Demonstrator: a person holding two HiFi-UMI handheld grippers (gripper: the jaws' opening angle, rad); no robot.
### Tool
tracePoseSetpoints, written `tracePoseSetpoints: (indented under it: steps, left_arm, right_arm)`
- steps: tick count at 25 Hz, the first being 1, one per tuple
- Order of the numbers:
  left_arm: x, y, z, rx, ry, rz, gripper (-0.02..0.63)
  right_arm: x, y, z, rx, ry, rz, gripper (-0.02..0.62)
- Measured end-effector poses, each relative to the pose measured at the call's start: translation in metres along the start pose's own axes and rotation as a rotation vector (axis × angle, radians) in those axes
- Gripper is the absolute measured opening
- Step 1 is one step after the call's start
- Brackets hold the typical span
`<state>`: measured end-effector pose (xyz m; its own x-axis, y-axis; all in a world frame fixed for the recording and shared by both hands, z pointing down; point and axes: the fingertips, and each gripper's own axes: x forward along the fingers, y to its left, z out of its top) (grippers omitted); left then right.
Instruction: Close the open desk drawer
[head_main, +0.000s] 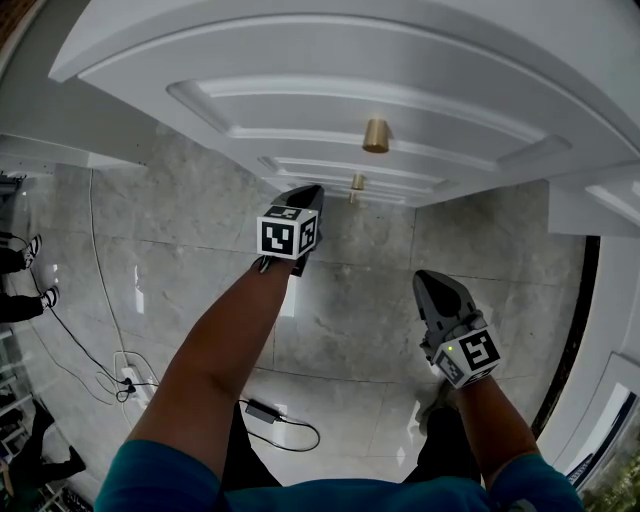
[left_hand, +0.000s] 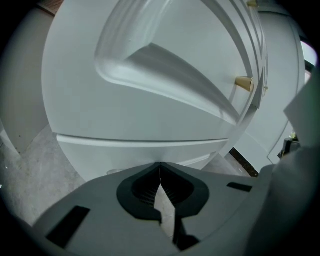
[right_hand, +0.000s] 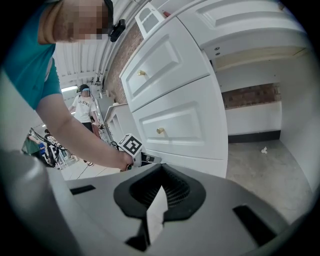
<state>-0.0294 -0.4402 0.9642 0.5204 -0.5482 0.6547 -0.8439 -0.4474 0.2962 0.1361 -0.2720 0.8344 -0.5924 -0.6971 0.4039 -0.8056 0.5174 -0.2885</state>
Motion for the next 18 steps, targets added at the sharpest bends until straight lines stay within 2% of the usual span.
tracePoseSetpoints:
  steps: [6,9,18]
  left_arm:
    - [-0.02,-0.016,-0.015,0.035,0.009,-0.038,0.015]
    - [-0.042,-0.023,-0.016,0.022,-0.007,-0.048,0.015]
    - [-0.148,-0.052,0.021,-0.026,-0.076,-0.073,0.015]
  right_arm:
    - [-0.004,0.007,0.006,-0.012,-0.001,-0.014,0.021]
    - [-0.008,0.013,0.017,-0.017,-0.009,-0.029,0.021]
    - [-0.041,0.051,0.066,-0.055,0.012,-0.095,0.02]
